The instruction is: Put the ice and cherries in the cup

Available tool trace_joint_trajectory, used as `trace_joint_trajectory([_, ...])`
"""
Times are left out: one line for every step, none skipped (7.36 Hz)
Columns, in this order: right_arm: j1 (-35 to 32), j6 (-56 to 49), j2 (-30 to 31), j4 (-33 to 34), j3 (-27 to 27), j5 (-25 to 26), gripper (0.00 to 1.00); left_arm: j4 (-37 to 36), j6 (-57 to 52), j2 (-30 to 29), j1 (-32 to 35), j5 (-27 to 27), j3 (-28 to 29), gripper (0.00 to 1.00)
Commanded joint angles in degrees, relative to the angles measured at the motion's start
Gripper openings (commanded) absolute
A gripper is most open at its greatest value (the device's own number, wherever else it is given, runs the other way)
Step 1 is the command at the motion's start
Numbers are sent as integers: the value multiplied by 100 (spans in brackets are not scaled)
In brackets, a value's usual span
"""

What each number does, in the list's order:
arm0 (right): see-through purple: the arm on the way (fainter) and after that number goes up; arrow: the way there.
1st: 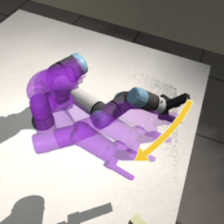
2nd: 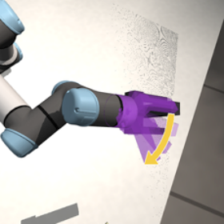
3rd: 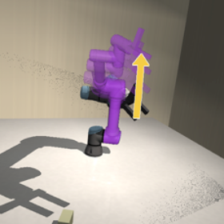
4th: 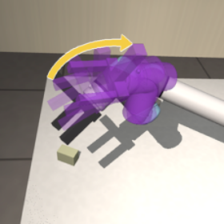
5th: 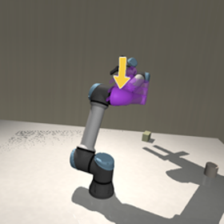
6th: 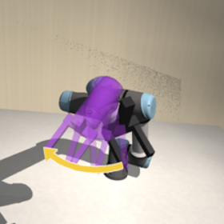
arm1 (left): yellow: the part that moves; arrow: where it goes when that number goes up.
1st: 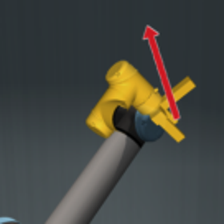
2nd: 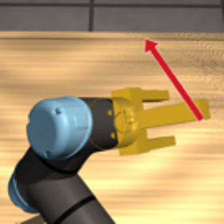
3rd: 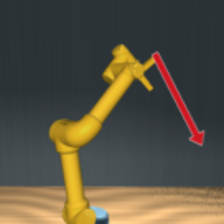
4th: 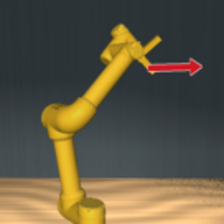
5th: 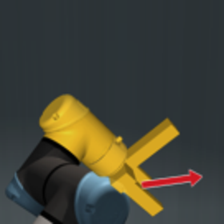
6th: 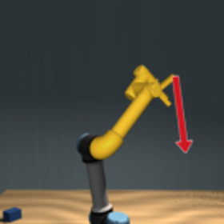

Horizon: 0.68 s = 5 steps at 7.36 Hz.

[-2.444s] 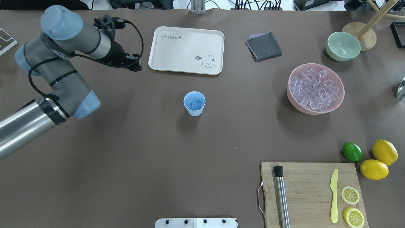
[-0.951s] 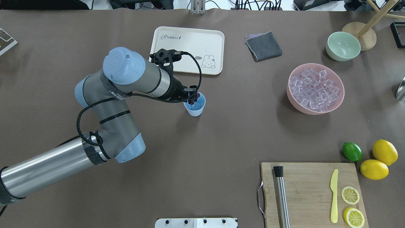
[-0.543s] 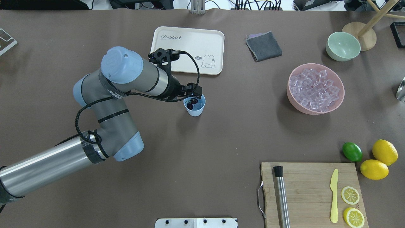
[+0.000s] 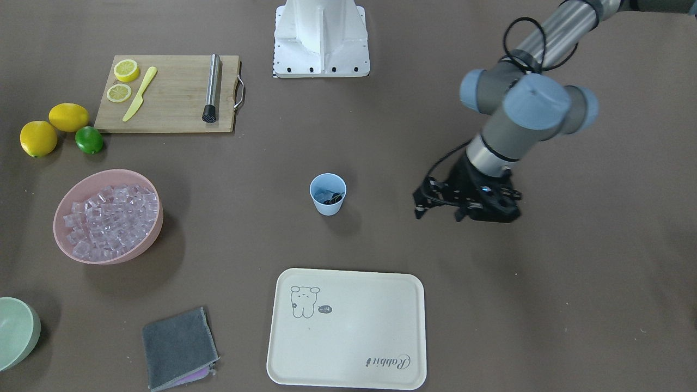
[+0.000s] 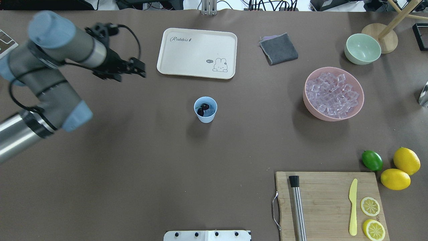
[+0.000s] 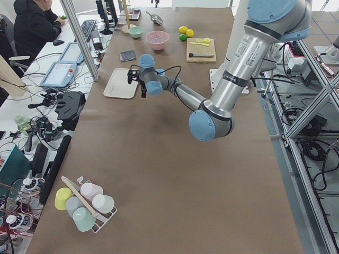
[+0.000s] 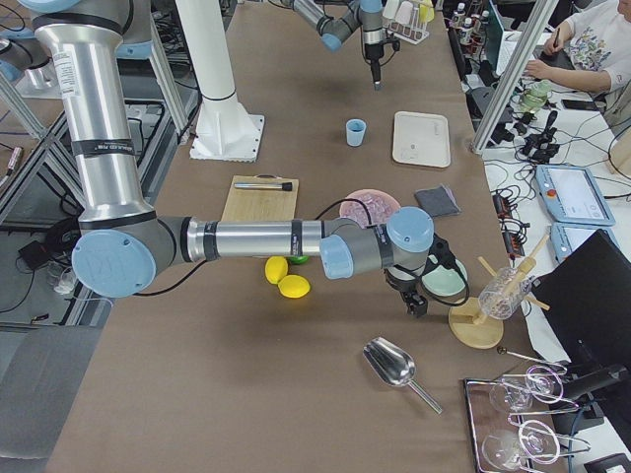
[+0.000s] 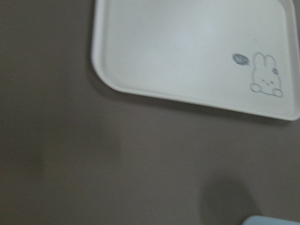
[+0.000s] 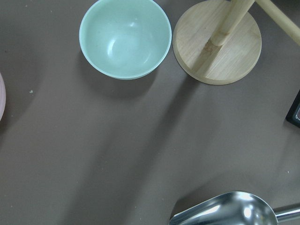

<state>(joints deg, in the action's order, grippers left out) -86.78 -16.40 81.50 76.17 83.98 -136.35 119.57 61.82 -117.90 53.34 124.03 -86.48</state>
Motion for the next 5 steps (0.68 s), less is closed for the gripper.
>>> trace_joint_trajectory([3, 32, -2, -93, -48, -85, 98, -1376, -2931, 616, 1996, 1024, 78, 98])
trace_joint_trajectory([55, 6, -2, -85, -57, -59, 98, -2375, -4444, 637, 2596, 1009, 105, 98])
trace_joint_trajectory([117, 58, -20, -102, -49, -50, 98, -3108, -5834, 654, 3229, 1018, 244, 98])
trace_joint_trajectory([117, 67, -20, -111, -40, -50, 98, -3446, -6770, 942, 3705, 1070, 341, 98])
trace_joint_trajectory([117, 58, -11, -111, -40, -41, 98, -3310, -6936, 1545, 3771, 1079, 247, 98])
